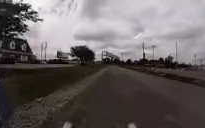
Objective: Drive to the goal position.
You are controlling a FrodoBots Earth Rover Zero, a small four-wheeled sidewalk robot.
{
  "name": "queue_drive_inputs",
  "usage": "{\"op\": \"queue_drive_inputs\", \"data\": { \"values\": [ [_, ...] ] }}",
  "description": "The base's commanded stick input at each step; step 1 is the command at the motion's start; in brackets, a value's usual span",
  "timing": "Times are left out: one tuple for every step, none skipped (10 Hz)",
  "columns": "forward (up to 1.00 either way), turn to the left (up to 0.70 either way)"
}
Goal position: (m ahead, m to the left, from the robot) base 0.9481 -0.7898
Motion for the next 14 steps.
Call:
{"op": "queue_drive_inputs", "data": {
  "values": [
    [0.45, 0.00],
    [0.45, 0.00],
    [0.45, 0.00],
    [0.45, 0.00],
    [0.45, 0.00],
    [0.45, 0.00],
    [0.45, 0.00],
    [0.45, 0.00],
    [0.45, 0.00],
    [0.45, 0.00],
    [0.45, 0.00],
    [0.45, 0.00],
    [0.45, 0.00],
    [0.45, 0.00]
  ]
}}
